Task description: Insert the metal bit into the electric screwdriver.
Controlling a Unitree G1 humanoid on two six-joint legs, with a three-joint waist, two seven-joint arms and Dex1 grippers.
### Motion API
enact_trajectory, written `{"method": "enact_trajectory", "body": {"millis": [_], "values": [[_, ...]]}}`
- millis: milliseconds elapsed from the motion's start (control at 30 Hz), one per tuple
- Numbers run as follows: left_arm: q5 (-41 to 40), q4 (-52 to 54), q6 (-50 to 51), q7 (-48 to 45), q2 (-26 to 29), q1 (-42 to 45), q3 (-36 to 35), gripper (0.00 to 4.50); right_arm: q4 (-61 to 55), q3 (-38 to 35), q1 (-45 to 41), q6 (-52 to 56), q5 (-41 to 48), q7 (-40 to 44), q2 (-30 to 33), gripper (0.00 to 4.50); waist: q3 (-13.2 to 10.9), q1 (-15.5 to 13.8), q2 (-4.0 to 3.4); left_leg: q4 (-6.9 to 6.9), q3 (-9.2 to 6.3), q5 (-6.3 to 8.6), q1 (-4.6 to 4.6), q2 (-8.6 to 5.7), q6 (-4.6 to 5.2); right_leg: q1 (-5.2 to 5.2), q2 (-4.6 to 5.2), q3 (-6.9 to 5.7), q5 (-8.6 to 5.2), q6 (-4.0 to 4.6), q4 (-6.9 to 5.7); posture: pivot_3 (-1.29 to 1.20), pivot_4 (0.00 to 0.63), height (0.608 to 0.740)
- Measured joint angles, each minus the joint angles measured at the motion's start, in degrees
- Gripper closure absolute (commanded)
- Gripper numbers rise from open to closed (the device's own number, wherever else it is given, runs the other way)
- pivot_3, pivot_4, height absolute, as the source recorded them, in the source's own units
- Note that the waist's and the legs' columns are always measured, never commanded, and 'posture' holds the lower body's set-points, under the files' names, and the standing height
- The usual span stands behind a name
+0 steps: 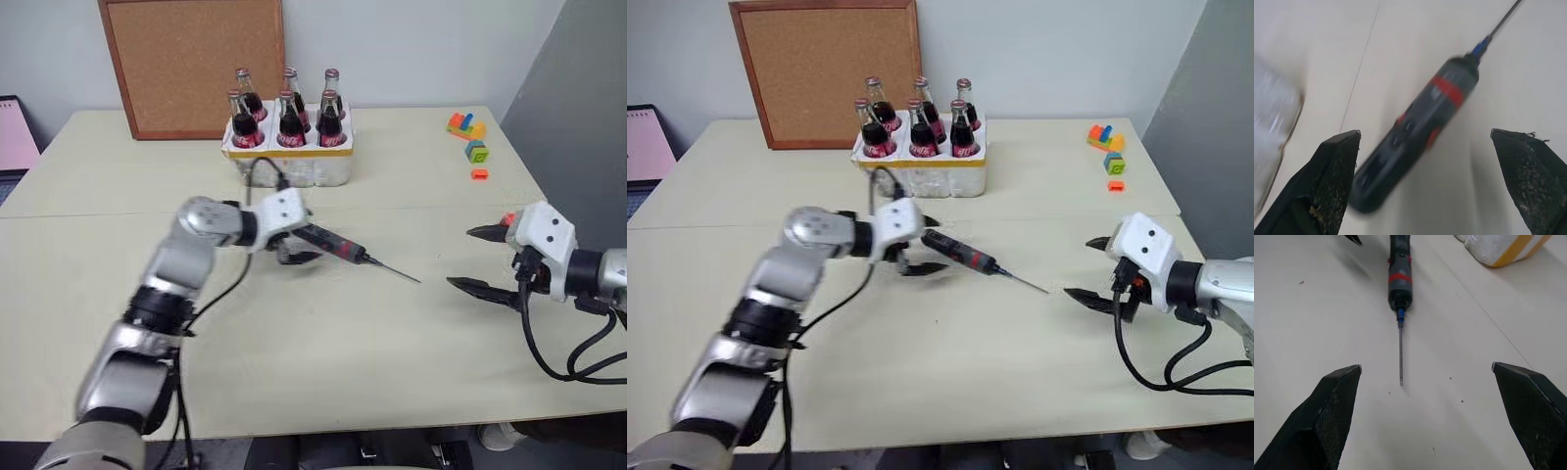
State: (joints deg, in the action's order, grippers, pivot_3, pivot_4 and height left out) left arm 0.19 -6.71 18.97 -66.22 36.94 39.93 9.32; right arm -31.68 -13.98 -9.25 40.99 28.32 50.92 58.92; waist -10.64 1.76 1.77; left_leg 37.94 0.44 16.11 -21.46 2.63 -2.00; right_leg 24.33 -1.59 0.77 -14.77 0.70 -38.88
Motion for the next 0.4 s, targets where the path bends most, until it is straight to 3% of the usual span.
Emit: {"method": "enact_trajectory", "body": {"millis": [233,400], "values": [[-12.84,12.35,13.28,-3.67,12.84,-13.95,-16.16,0.06,-0.65,-10.0,6.75,-4.54,3.62,3.19,-3.96,0.0,-0.02,0.03,0.01,0.0,-0.01,0.0,0.0,0.07,0.0,0.01,0.3,0.02,-0.01,0.01,0.02,0.0,0.15,0.74],[-18.17,18.48,17.08,-3.14,15.84,-22.01,-22.55,0.06,-1.25,-11.88,8.16,-4.53,5.18,4.29,-3.56,0.0,-0.03,-0.26,0.03,-0.01,-0.04,0.01,0.28,-0.02,0.01,-0.26,0.61,-0.07,0.0,-0.01,-0.01,0.0,0.15,0.74]]}}
